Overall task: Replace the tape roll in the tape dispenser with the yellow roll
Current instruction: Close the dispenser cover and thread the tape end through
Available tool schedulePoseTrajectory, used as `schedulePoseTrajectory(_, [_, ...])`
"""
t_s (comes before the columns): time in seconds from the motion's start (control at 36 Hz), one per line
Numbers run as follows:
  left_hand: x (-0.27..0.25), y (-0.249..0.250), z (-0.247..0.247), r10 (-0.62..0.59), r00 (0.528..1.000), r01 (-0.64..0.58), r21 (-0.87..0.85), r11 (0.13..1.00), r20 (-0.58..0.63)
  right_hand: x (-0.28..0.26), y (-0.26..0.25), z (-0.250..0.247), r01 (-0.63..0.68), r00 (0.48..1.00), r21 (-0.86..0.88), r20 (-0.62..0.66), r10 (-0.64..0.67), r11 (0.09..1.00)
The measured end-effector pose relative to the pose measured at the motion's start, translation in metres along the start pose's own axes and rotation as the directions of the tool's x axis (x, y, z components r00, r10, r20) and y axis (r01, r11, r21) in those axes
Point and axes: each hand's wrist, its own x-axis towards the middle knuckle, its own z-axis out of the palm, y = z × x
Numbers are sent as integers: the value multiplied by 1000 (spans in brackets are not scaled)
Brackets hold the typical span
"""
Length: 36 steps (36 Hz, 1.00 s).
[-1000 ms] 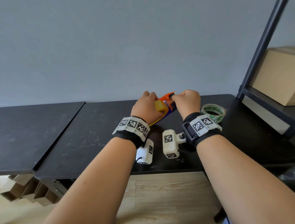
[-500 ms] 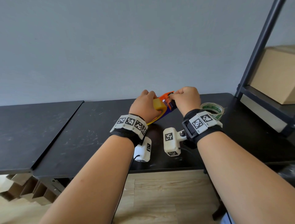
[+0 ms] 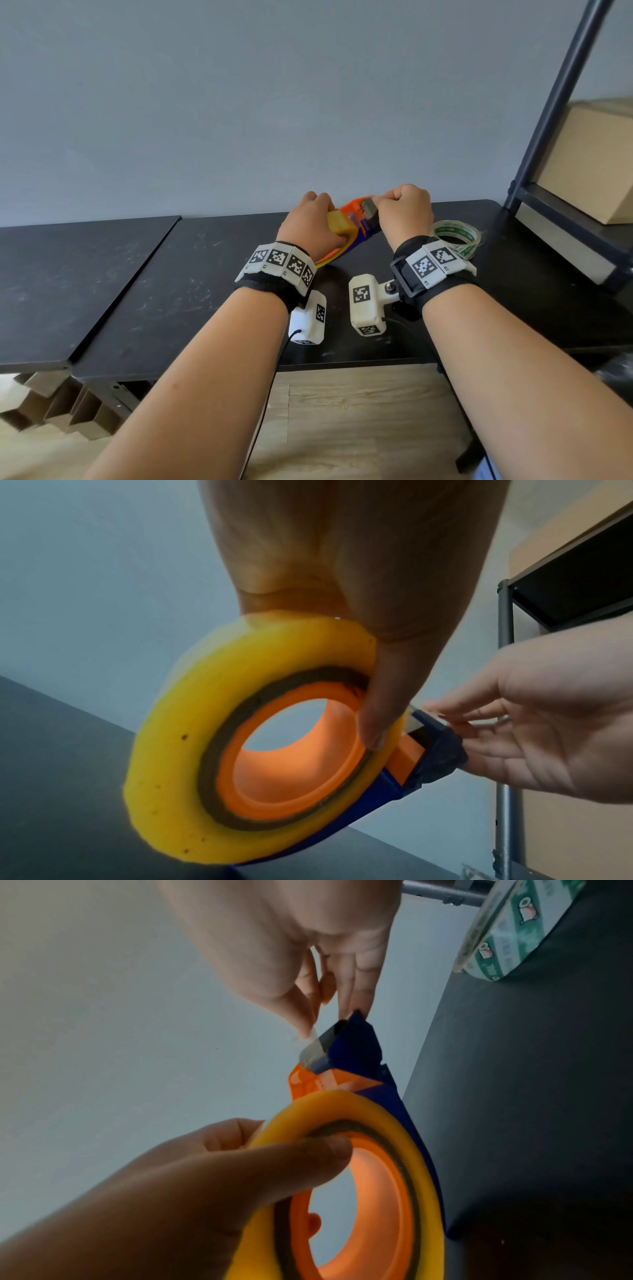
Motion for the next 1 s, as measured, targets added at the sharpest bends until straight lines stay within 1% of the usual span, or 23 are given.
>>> schedulePoseTrajectory(0.08, [0, -2, 0, -14, 1000, 14, -10, 1000, 10, -3, 0, 0, -4, 1000, 46, -11, 5, 999])
schedulePoseTrajectory(0.19, [0, -2, 0, -30, 999, 30, 9, 1000, 15, -7, -1, 0, -20, 1000, 110, 8, 19, 994])
schedulePoseTrajectory(0.33, [0, -1, 2, -41, 999, 42, 86, 995, -17, -7, -8, -6, -31, 995, 210, 96, 11, 977])
schedulePoseTrajectory(0.44, [2, -3, 4, -49, 999, 50, 50, 998, -4, -10, -17, -13, -66, 984, 304, 181, 10, 950])
schedulePoseTrajectory(0.58, [3, -4, 4, -54, 998, 54, 31, 998, -10, -14, -19, -19, -153, 962, 425, 271, 36, 892])
schedulePoseTrajectory(0.69, [4, -2, 4, -55, 999, 55, 40, 998, -2, -14, -22, -20, -218, 939, 420, 335, 73, 881])
schedulePoseTrajectory(0.78, [5, -2, 4, -59, 998, 59, 44, 997, 6, -13, -27, -19, -242, 933, 404, 346, 98, 882])
schedulePoseTrajectory(0.86, [6, -1, 4, -61, 998, 60, 57, 997, 10, -15, -28, -21, -221, 940, 384, 330, 90, 897])
schedulePoseTrajectory(0.94, [7, -1, 5, -69, 998, 69, 73, 995, 6, -17, -22, -22, -119, 949, 365, 315, -2, 923])
schedulePoseTrajectory(1.0, [7, -1, 6, -79, 997, 79, 77, 994, 1, -18, -20, -21, -66, 958, 344, 285, -38, 937])
